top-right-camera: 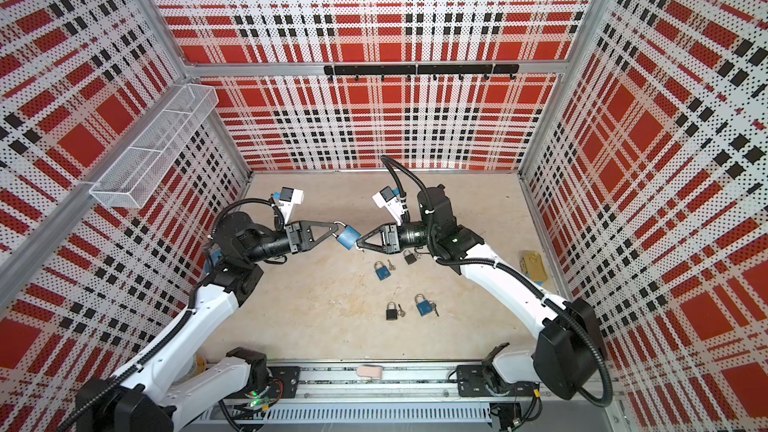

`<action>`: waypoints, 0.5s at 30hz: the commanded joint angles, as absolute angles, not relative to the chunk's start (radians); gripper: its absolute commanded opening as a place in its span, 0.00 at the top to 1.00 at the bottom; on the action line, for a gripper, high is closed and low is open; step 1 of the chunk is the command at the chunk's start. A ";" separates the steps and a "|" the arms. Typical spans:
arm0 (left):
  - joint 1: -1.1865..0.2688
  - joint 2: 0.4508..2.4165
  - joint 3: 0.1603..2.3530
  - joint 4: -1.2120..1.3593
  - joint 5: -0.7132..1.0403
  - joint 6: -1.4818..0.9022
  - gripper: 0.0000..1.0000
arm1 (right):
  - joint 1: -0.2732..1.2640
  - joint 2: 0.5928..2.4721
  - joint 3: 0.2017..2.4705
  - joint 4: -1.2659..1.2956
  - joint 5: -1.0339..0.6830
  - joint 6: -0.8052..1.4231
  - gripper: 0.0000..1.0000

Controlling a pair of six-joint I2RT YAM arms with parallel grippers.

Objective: Lock with the key

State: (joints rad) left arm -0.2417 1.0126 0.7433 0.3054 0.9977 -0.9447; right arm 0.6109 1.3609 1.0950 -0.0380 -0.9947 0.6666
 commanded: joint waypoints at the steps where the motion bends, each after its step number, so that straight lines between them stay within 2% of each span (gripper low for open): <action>1: -0.236 0.991 0.781 0.338 0.986 -0.965 1.00 | 0.609 1.361 1.090 0.026 -1.015 0.670 0.79; 7: -0.237 0.991 0.781 0.338 0.966 -0.969 1.00 | 0.609 1.367 1.090 0.025 -1.012 0.669 0.74; 15: -0.244 0.985 0.783 0.338 0.938 -0.975 1.00 | 0.610 1.382 1.092 0.028 -1.016 0.671 0.74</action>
